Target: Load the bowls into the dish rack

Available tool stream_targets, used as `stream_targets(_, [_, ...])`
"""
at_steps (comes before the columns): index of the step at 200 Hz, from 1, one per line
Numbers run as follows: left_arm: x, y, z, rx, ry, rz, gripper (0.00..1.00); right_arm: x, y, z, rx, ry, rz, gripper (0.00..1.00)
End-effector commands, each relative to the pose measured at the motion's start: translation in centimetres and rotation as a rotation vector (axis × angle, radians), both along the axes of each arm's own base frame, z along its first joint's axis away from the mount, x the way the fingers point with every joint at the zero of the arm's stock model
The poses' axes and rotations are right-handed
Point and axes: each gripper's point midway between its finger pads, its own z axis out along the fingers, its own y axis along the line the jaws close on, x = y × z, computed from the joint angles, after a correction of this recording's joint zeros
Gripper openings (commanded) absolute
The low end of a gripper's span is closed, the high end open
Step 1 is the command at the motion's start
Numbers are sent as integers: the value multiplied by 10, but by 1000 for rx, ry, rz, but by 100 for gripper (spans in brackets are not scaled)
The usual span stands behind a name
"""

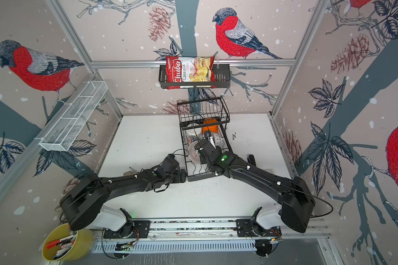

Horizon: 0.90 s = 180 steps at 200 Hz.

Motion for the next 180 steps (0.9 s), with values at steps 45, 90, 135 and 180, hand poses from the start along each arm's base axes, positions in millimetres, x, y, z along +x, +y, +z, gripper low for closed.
stream_targets(45, [18,-34,23,-105,-105,-90,93,10,-13,13,-71,-89,-59,0])
stream_targets(90, [22,-23,32,-55,-164,-86,93,10,-13,15,-119,-116,-46,0])
stream_targets(135, [34,-7,65,-62,-307,-19,93,4,-4,17,-212,-144,-8,0])
stream_targets(180, [45,22,111,-114,-504,118,94,-1,-1,8,-331,-186,-43,0])
